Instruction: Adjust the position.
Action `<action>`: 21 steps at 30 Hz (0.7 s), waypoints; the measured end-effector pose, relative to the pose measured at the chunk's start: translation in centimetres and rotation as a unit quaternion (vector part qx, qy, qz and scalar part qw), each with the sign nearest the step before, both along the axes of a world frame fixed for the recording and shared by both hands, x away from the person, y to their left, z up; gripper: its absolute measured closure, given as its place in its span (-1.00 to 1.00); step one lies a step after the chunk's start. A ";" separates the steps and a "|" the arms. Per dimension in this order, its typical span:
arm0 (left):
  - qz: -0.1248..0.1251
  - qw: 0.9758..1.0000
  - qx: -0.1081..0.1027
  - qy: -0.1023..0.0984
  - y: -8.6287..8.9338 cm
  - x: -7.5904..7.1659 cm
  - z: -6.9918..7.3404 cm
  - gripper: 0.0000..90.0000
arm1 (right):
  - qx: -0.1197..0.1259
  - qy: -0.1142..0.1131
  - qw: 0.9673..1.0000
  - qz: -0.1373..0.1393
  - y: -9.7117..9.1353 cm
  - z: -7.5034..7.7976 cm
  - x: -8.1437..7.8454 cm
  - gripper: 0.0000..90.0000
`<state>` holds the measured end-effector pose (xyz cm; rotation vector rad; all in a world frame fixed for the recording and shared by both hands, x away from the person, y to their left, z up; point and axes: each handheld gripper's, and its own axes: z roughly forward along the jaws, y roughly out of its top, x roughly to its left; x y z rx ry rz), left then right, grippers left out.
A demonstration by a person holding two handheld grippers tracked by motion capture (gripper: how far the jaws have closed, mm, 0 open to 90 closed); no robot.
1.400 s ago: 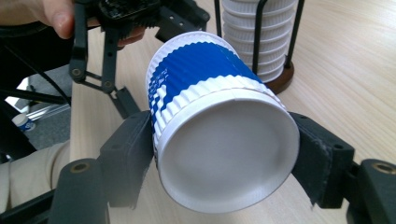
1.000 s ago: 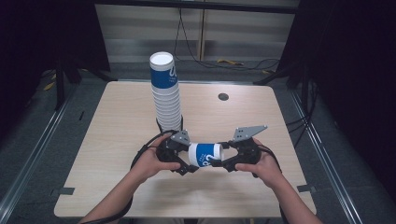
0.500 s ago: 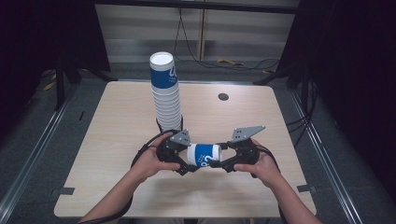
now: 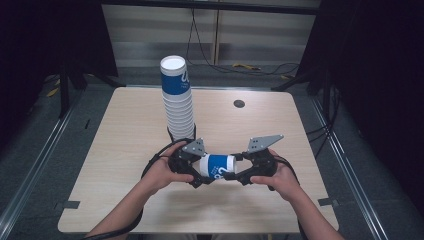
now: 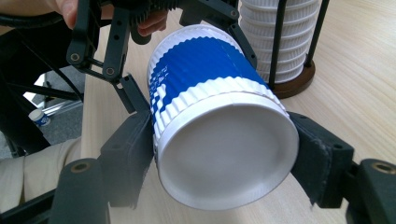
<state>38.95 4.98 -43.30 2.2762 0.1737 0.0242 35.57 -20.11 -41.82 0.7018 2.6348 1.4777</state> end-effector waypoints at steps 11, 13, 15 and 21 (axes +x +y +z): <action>-0.010 1.000 0.025 -0.009 0.1 -0.2 0.7 -0.67 | 0.003 -0.001 1.000 0.008 0.0 -0.1 0.0 -0.39; -0.008 0.999 0.033 -0.007 0.1 -0.3 0.9 -0.66 | 0.002 -0.002 1.000 0.009 0.1 -0.1 0.0 -0.39; -0.012 0.999 0.042 -0.009 0.1 -0.3 1.0 -0.65 | -0.001 -0.001 1.000 0.015 0.2 -0.1 0.0 -0.38; -0.014 0.998 0.063 -0.006 0.0 -0.3 1.4 -0.64 | -0.003 -0.003 1.000 0.018 0.4 -0.2 0.0 -0.39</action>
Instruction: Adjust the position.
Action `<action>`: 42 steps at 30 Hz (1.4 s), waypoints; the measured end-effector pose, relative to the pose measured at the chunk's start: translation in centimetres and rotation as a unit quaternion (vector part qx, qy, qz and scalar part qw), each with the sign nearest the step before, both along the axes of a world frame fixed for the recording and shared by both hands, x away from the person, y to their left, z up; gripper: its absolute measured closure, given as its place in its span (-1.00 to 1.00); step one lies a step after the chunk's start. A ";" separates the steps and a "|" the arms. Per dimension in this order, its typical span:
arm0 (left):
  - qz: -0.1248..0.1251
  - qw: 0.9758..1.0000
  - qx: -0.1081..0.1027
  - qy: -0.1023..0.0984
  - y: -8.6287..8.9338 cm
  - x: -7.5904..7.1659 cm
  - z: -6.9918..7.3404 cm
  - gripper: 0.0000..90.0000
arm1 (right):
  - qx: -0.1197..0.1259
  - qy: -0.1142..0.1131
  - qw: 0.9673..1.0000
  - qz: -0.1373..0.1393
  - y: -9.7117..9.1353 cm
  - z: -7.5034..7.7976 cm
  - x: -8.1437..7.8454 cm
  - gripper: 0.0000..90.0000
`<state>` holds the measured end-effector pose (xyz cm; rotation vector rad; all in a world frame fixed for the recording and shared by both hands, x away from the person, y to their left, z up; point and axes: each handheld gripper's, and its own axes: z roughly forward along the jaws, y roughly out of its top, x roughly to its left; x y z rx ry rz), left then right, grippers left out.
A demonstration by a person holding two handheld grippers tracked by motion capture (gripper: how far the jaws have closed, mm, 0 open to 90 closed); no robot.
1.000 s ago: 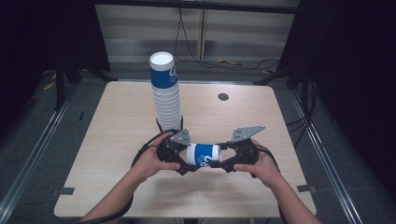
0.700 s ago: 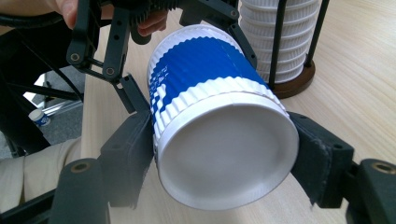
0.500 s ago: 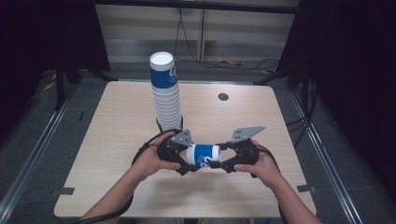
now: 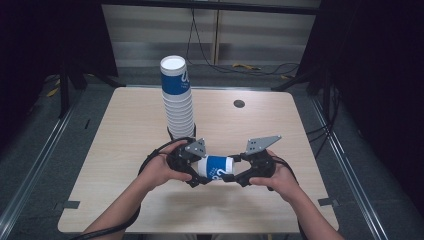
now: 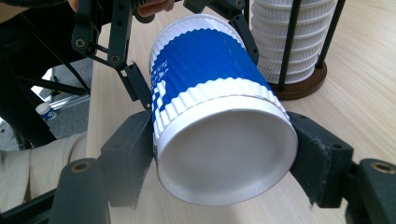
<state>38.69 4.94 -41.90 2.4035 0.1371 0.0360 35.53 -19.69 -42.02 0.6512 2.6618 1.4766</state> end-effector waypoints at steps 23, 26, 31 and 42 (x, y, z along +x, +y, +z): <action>-0.010 0.999 0.051 0.011 0.0 0.0 0.7 -0.62 | -0.026 -0.004 1.000 0.012 0.6 -0.4 -0.3 -0.52; -0.009 0.998 0.056 0.012 0.0 0.0 0.7 -0.62 | -0.028 -0.007 1.000 0.012 0.6 -0.4 -0.4 -0.53; -0.010 0.998 0.062 0.012 -0.1 0.1 0.7 -0.62 | -0.032 -0.009 0.999 0.009 0.4 -0.2 -0.4 -0.55; -0.008 0.995 0.094 0.018 -0.1 0.2 0.8 -0.62 | -0.051 -0.012 0.998 0.018 0.4 0.1 -0.5 -0.57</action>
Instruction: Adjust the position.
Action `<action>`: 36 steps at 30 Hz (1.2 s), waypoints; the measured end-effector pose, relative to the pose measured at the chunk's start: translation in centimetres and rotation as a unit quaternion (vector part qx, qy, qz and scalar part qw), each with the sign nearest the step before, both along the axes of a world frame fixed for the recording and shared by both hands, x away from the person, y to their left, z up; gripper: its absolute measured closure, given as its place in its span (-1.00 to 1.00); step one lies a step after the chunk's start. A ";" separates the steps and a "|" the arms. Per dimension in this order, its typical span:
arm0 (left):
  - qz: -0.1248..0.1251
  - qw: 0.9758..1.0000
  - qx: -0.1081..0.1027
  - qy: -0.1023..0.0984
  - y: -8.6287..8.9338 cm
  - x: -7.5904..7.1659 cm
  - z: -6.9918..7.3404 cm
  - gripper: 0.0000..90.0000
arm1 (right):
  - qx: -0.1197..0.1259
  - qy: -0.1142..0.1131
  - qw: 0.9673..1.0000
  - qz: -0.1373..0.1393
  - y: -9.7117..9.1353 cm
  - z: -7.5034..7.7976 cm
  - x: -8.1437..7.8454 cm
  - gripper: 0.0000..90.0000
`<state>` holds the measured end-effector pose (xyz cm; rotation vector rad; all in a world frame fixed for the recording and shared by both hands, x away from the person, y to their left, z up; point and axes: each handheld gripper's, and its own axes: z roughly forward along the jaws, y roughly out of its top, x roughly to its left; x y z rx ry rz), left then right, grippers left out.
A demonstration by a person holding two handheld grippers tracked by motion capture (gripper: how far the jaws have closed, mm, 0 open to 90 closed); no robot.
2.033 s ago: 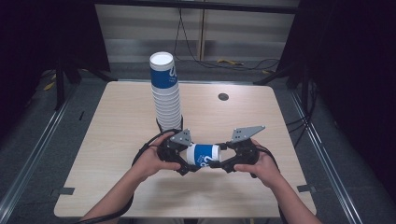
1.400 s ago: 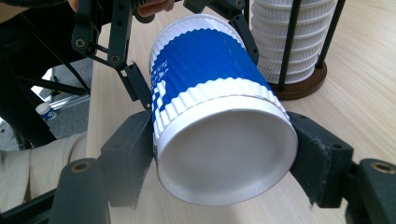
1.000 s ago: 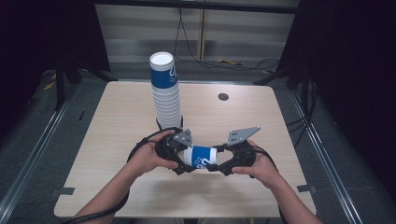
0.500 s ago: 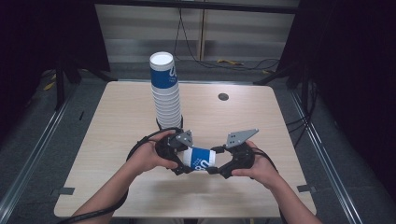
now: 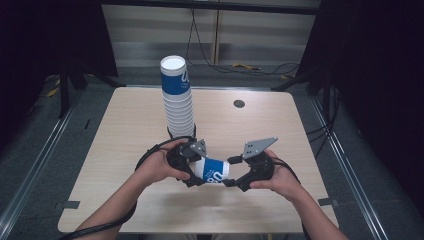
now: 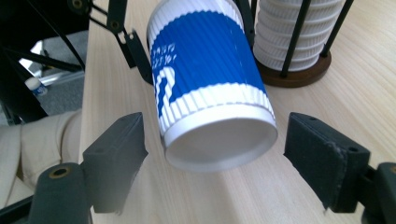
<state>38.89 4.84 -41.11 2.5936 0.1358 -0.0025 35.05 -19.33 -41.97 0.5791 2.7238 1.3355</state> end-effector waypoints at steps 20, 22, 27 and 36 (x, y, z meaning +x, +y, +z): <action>-0.020 0.993 0.115 -0.023 -1.2 -0.1 1.0 -0.62 | -0.043 0.006 0.999 0.015 0.9 -0.2 0.1 -0.57; -0.028 0.991 0.127 -0.025 -1.5 -0.1 1.2 -0.63 | -0.045 0.007 0.999 0.016 1.0 -0.2 0.1 -0.57; -0.037 0.988 0.145 -0.027 -2.2 -0.2 1.5 -0.63 | -0.058 0.001 0.998 0.019 1.2 -0.3 0.1 -0.57; -0.049 0.985 0.165 -0.033 -3.1 -0.4 1.8 -0.63 | -0.080 0.007 0.996 0.024 1.6 -0.4 0.2 -0.56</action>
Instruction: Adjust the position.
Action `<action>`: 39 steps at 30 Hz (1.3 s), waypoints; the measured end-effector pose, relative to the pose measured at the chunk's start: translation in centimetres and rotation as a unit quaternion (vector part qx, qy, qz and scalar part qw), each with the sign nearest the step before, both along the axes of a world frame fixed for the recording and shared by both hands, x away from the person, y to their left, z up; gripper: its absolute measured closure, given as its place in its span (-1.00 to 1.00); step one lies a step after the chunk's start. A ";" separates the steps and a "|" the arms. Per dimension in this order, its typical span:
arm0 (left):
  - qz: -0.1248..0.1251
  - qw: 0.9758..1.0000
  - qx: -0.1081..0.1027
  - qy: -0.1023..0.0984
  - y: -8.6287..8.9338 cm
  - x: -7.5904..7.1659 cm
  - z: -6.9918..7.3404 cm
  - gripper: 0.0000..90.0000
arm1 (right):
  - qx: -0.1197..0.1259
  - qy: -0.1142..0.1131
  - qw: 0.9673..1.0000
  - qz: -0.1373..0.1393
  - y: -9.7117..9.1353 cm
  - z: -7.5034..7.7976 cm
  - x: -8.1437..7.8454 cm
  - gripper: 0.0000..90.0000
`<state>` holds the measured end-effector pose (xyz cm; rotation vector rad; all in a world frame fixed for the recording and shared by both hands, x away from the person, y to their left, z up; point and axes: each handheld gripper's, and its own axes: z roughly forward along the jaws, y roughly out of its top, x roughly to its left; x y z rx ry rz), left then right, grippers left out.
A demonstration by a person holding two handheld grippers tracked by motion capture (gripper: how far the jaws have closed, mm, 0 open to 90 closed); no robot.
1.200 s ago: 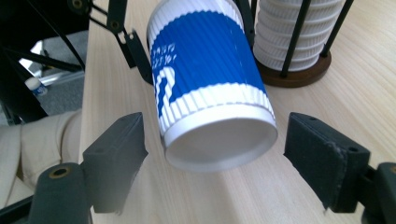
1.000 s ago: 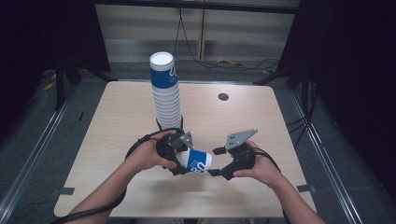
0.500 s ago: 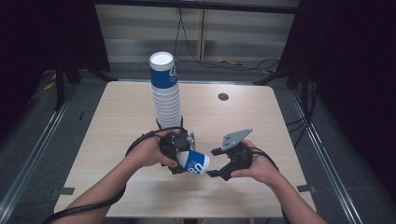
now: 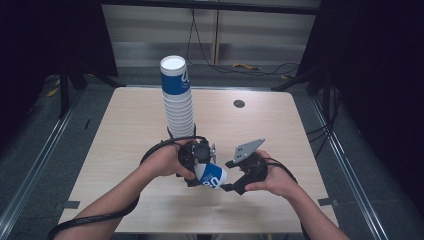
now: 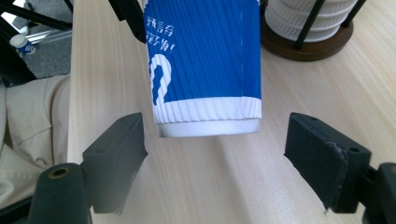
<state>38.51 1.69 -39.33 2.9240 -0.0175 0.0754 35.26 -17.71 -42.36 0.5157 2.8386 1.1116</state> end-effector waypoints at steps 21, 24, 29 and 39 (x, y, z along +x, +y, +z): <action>-0.012 1.000 -0.004 0.002 -0.6 -0.1 -0.1 -0.63 | -0.047 0.038 0.998 0.000 1.9 -0.2 0.4 -0.36; -0.020 1.000 0.000 -0.005 -0.6 -0.1 0.1 -0.63 | -0.049 0.042 0.998 -0.002 1.8 -0.3 0.5 -0.35; -0.018 1.000 -0.014 -0.007 -0.6 -0.3 0.2 -0.64 | -0.046 0.041 0.998 -0.003 1.7 -0.5 0.5 -0.33; -0.024 0.996 -0.081 -0.015 0.6 0.1 0.2 -0.69 | -0.010 0.016 1.000 -0.008 0.4 -0.7 0.4 -0.31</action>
